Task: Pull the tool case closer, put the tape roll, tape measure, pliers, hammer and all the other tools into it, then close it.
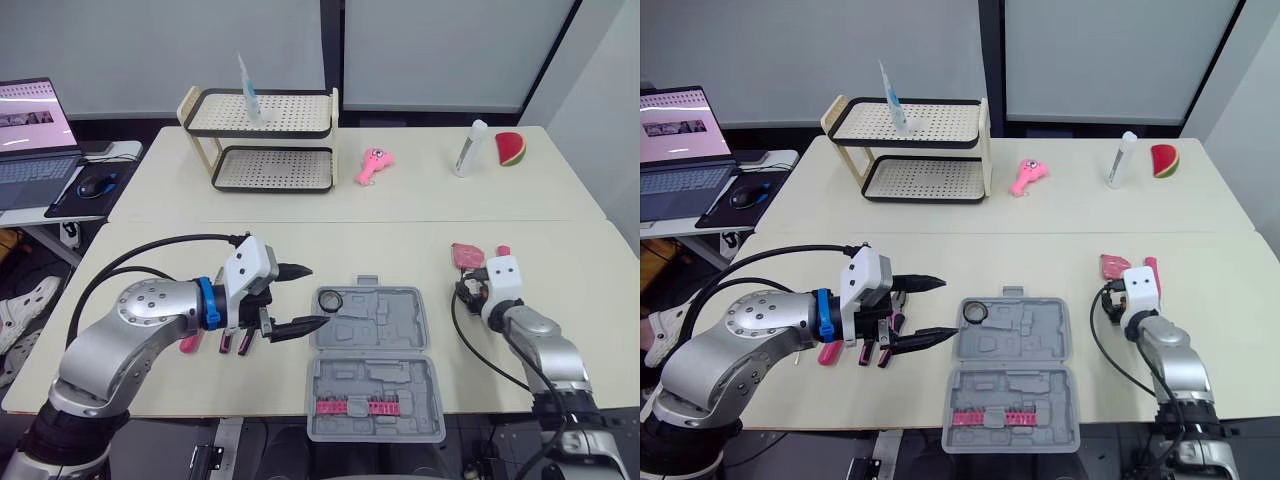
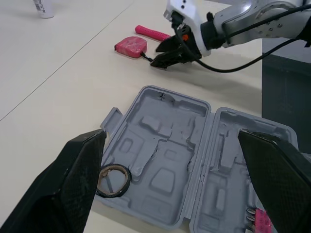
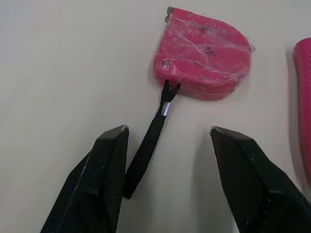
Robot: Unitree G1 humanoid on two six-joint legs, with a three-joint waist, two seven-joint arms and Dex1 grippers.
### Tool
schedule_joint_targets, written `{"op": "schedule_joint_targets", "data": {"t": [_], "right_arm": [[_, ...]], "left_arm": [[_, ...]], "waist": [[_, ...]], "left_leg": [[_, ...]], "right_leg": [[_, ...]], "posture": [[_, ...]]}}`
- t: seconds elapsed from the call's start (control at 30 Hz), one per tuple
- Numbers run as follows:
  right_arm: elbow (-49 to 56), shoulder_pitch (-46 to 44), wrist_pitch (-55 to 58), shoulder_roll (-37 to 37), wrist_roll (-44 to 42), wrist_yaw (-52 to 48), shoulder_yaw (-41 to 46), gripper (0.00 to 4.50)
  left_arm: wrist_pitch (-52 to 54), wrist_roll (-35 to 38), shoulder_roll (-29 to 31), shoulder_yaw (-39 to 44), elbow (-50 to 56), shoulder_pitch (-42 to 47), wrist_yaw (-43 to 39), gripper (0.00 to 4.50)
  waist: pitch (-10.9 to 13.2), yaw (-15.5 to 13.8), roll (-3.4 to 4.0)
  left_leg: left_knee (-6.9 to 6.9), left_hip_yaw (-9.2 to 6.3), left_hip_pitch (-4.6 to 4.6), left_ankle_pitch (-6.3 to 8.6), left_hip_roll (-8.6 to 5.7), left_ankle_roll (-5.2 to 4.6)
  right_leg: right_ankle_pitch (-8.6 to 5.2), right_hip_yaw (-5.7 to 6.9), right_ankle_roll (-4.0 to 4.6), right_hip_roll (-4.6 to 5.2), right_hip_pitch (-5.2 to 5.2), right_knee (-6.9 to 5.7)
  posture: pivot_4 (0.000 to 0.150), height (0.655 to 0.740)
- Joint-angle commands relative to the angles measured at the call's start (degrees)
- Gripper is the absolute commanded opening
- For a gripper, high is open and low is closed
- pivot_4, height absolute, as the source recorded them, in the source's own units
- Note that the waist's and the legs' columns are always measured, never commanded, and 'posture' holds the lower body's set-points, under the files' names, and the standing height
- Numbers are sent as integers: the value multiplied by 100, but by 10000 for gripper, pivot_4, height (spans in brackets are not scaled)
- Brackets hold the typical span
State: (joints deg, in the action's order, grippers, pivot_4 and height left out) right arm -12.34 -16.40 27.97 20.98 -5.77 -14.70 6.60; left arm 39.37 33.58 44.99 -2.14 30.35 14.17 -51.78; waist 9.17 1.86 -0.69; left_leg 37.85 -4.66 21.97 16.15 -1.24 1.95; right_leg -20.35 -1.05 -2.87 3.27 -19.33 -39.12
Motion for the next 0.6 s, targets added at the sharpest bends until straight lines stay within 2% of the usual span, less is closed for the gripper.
{"op": "schedule_joint_targets", "data": {"t": [0.03,0.13,0.3,0.6], "right_arm": [[-422,-231,-356,-65,74,120,29,29085],[-754,-387,-438,-148,68,213,80,29085],[-878,-434,-384,-215,27,262,109,21046],[-829,-355,-319,-290,-5,273,109,12175]], "left_arm": [[-5,-19,-47,-56,125,147,56,45000],[5,-10,-71,-104,111,202,62,45000],[1,-12,-57,-143,113,209,36,45000],[-34,-55,-59,-221,106,211,29,45000]], "waist": [[0,3,0],[0,6,0],[-1,3,0],[-1,2,0]], "left_leg": [[0,1,0,0,0,0],[1,1,0,-1,1,1],[2,1,-2,0,1,1],[2,-1,-2,0,0,1]], "right_leg": [[0,-1,0,0,0,0],[0,-1,0,0,0,0],[0,-1,0,0,2,-1],[0,0,0,0,3,-1]], "posture": [[1500,7290],[1500,7290],[1500,7290],[1500,7290]]}}
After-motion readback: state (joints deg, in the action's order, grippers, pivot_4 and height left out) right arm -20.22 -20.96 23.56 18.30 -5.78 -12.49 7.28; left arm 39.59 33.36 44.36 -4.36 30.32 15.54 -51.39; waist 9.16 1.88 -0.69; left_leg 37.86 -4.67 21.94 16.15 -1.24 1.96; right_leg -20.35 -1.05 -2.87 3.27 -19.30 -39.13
